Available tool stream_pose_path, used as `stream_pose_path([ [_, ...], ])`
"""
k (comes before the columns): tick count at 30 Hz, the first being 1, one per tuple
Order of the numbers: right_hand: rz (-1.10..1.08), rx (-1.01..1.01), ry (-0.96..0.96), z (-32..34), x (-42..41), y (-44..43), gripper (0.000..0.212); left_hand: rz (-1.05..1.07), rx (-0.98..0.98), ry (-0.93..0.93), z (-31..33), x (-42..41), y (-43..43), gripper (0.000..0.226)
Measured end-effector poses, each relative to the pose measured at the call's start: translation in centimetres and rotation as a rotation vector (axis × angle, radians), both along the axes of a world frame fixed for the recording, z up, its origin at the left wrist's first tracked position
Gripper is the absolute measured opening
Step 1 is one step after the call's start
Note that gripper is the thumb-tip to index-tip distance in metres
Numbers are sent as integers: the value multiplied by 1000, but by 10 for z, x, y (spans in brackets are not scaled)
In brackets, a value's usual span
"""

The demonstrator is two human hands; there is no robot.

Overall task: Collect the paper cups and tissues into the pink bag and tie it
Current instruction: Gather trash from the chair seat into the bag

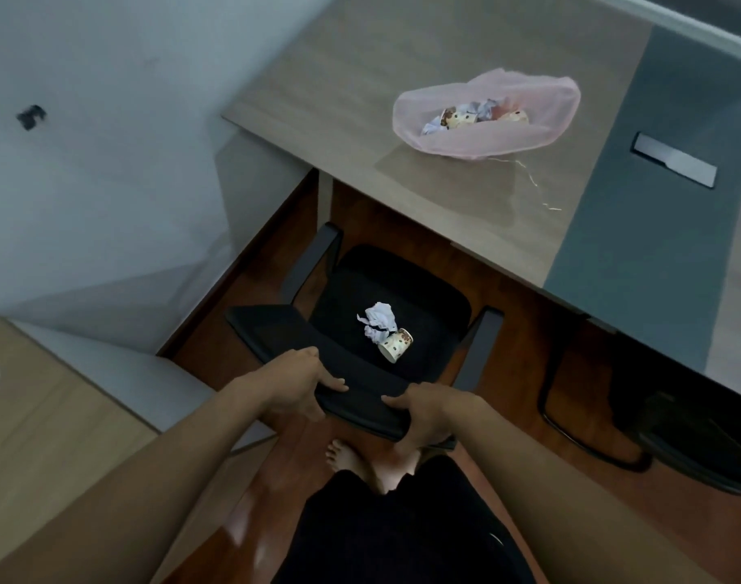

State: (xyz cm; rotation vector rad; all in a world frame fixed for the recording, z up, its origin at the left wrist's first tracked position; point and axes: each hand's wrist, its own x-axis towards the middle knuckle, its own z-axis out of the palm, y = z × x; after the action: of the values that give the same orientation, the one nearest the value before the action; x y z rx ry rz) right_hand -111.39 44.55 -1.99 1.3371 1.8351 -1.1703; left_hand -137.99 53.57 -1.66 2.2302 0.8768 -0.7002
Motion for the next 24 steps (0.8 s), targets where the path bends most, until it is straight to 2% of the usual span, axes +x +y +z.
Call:
stream_pose_path([
  [4, -52, -72, 2, 1, 11, 3, 123, 132, -167, -26, 4, -5, 9, 87],
  [6, -186, -158, 77, 7, 21, 8, 121, 295, -334, -80, 13, -3, 19, 70],
  [8, -387, -212, 187, 13, 38, 14, 93, 453, -447, -146, 21, 3, 32, 50],
  [11, -696, -163, 284, 21, 76, 28, 52, 662, -494, -205, 29, 16, 52, 39],
  [14, -870, 71, 281, 39, 125, 62, 39, 856, -433, -289, 33, 37, 79, 32],
  [18, -1054, 401, 337, 80, 200, 141, 33, 1157, -374, -519, 45, 85, 126, 28],
  [21, -1073, 725, 297, 111, 250, 207, 34, 1376, -384, -675, 55, 135, 161, 29],
  [24, -1102, 1067, 340, 128, 294, 269, 21, 1513, -390, -760, 55, 191, 198, 28],
])
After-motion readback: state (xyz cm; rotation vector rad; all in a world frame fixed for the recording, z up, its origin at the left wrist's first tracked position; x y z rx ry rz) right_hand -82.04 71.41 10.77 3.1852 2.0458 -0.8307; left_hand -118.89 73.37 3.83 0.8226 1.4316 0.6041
